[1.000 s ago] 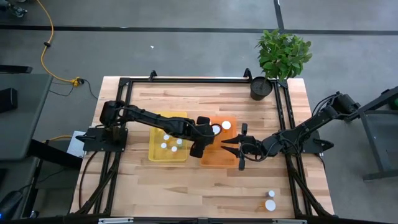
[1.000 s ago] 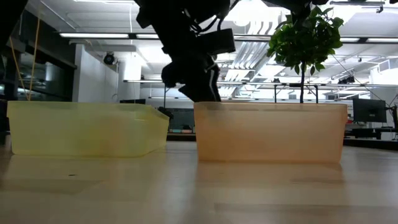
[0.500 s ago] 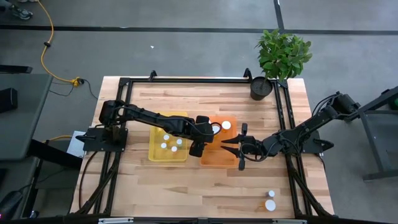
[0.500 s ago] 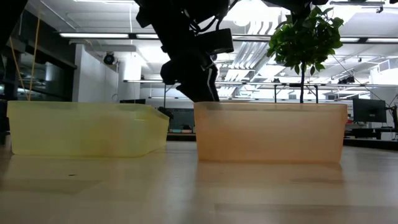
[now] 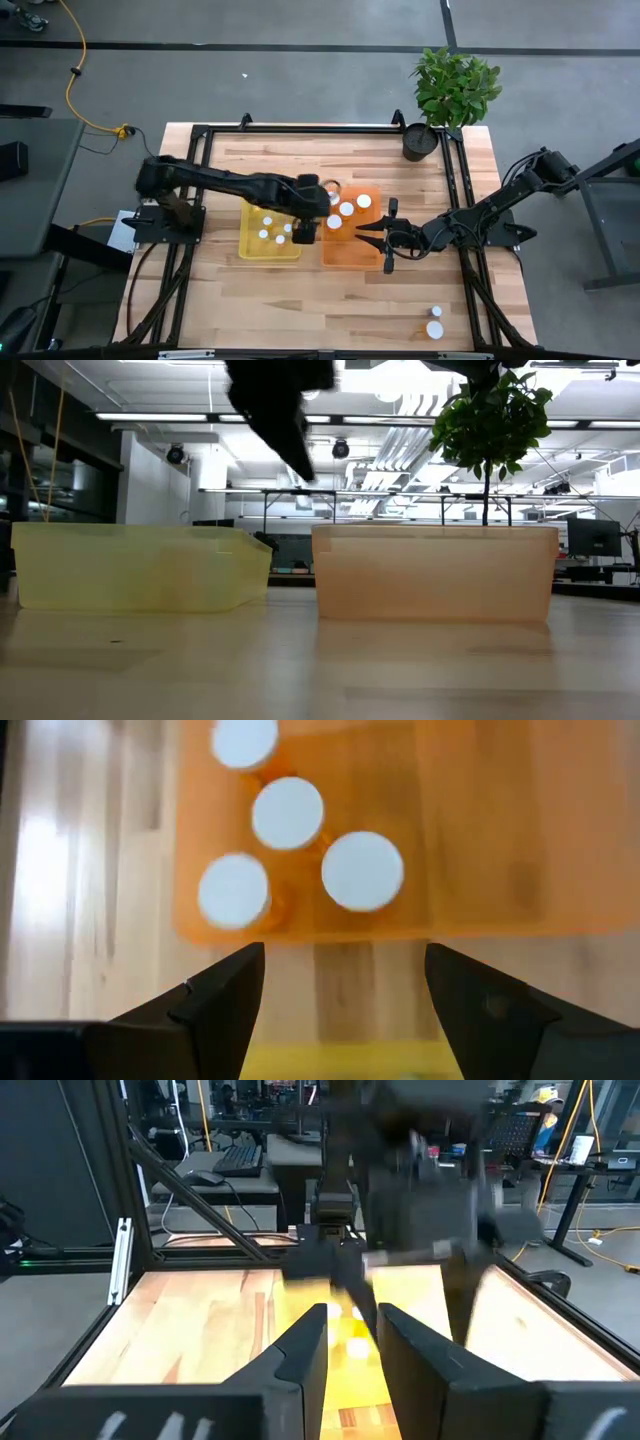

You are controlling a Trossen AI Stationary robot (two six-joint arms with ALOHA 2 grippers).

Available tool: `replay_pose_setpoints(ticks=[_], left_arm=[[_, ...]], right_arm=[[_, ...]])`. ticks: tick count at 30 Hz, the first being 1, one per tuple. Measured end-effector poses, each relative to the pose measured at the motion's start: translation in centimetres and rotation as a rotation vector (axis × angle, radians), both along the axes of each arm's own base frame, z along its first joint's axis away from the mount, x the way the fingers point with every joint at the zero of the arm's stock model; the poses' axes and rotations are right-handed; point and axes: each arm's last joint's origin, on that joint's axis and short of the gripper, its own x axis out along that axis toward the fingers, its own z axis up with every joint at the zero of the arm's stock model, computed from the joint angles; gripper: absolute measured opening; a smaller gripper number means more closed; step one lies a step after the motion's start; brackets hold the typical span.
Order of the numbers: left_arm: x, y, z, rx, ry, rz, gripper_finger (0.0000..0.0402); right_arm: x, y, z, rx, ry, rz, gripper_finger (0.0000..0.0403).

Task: Pick and place medicine bottles into bin by pill shape (circle, oval)
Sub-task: Put the blue capsule bottle into the orange bin

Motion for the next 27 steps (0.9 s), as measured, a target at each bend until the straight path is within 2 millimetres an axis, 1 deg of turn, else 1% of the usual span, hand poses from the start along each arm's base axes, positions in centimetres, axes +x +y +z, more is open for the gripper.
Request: replay_pose_setpoints(ticks=[2, 4, 6, 8, 11, 14, 16, 18, 20, 23, 27], left_arm=[[-2.0, -0.5, 1.6, -0.047, -0.064, 0.041, 0.0266], [-3.9, -1.5, 3.1, -0.077, -0.191, 0.059, 0.0266], [-6.3, -2.7, 3.5, -0.096, -0.301, 0.053, 0.0264], [-8.6, -4.1, 3.7, -0.114, -0.473, 0.030, 0.0261], [-12.2, -6.1, 2.9, -0.132, -0.752, 0.005, 0.0258], [-15.3, -7.6, 0.5, -0.143, -0.989, -0.028, 0.0257], [-17.0, -8.0, -1.3, -0.141, -1.112, -0.044, 0.0257], [-18.4, -8.0, -2.7, -0.129, -1.204, -0.042, 0.0257], [-19.4, -7.7, -3.8, -0.096, -1.261, -0.020, 0.0257], [-20.0, -7.4, -4.3, -0.113, -1.304, 0.007, 0.0257], [-20.1, -7.4, -4.3, -0.122, -1.301, 0.004, 0.0257]], right_arm=[[0.0, 0.0, 0.0, -0.010, 0.001, 0.001, 0.0085], [0.0, 0.0, 0.0, -0.018, 0.004, 0.003, 0.0085], [0.0, 0.0, 0.0, -0.016, 0.000, 0.003, 0.0085], [0.0, 0.0, 0.0, -0.016, 0.000, 0.003, 0.0085], [0.0, 0.0, 0.0, -0.015, -0.002, 0.008, 0.0085], [0.0, 0.0, 0.1, -0.014, -0.004, 0.008, 0.0085], [0.0, 0.0, 0.1, -0.014, -0.004, 0.008, 0.0085], [0.0, 0.0, 0.0, -0.023, -0.002, 0.008, 0.0085], [0.0, 0.0, 0.1, -0.039, -0.002, 0.008, 0.0085], [0.0, 0.0, 0.1, -0.041, -0.006, 0.008, 0.0085], [0.0, 0.0, 0.2, -0.034, -0.011, 0.008, 0.0085]])
